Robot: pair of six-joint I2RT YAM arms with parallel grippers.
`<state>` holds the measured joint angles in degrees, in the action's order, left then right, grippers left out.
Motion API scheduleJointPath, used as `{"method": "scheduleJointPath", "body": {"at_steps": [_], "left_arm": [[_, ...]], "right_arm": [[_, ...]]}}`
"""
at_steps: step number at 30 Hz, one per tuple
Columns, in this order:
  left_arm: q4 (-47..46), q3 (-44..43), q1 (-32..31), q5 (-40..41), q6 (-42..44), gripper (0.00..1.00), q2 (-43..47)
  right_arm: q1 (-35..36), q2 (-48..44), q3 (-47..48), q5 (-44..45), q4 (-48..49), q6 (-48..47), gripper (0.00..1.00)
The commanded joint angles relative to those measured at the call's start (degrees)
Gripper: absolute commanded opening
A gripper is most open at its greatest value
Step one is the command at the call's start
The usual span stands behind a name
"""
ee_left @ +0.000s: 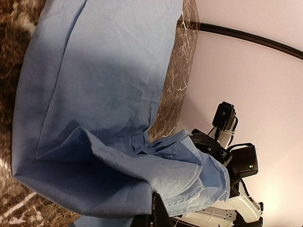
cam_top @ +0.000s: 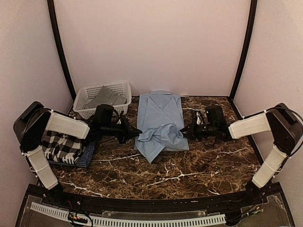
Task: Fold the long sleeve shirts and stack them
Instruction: Fold the rectangle-folded shirt at the center of the board.
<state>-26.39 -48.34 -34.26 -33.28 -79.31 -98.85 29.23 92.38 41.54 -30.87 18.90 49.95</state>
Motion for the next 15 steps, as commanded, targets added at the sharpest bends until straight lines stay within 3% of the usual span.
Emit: {"method": "scheduleJointPath", "body": {"at_steps": [1,8,15], "left_arm": [[0.74,-6.22,3.43,-2.91,2.53,0.0,-4.47],[1.31,-14.9,5.86,-4.73,4.24,0.0,-14.74],[0.56,-15.36,6.49,-3.51,4.3,0.0,-16.59]], "right_arm": [[-2.68,6.34,5.94,-2.81,3.14,-1.59,0.0],[-5.78,15.35,12.86,-2.4,3.17,-2.3,0.0],[-6.81,18.52,16.14,-2.66,3.04,-2.53,0.0]]}}
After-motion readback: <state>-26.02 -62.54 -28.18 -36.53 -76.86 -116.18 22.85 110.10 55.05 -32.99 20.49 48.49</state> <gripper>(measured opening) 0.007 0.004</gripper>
